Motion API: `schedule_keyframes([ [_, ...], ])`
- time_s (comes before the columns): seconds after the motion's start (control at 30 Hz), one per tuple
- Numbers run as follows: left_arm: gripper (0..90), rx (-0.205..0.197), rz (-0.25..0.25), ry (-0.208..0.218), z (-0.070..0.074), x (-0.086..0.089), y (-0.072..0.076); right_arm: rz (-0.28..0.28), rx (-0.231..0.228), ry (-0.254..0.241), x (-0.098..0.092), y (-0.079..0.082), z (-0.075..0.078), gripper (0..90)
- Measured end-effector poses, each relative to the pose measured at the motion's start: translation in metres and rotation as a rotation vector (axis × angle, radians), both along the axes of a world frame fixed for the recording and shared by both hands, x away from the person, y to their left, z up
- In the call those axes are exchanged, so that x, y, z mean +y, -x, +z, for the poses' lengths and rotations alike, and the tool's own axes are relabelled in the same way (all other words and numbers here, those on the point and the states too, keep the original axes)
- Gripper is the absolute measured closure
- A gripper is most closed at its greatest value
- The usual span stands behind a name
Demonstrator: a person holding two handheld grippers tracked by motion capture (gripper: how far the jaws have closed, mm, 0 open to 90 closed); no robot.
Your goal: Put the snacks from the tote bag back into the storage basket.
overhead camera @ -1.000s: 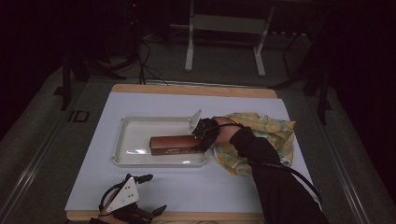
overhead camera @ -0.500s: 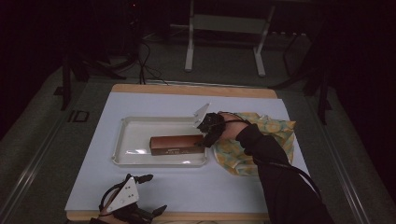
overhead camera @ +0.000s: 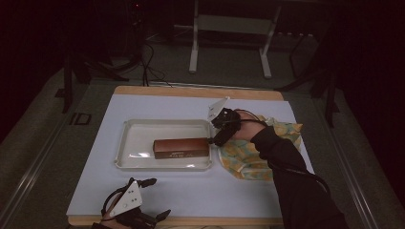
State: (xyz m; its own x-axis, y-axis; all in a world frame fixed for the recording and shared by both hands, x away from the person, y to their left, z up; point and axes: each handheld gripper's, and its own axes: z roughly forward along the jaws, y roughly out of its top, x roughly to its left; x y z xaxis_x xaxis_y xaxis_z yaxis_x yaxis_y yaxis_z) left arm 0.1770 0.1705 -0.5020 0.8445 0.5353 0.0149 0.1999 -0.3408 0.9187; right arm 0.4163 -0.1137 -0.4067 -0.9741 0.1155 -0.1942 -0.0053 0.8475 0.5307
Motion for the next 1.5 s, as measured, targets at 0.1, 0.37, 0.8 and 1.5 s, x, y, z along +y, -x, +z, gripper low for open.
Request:
schedule_keyframes([
  [0.1, 0.0, 0.0, -0.002, -0.003, 0.0, 0.0, 0.0, -0.034, -0.003, -0.018, -0.007, -0.002, 0.003, 14.1],
  [0.37, 0.0, 0.004, -0.001, -0.002, 0.0, 0.0, 0.0, -0.105, -0.018, -0.039, -0.027, -0.01, 0.004, 13.0],
  [0.8, 0.0, 0.006, -0.001, 0.002, 0.0, -0.001, -0.001, -0.303, -0.04, -0.141, -0.066, -0.018, 0.006, 13.2],
  [1.5, 0.0, 0.009, -0.002, -0.001, 0.0, -0.001, -0.001, -0.578, -0.108, -0.317, -0.114, 0.0, -0.004, 13.2],
])
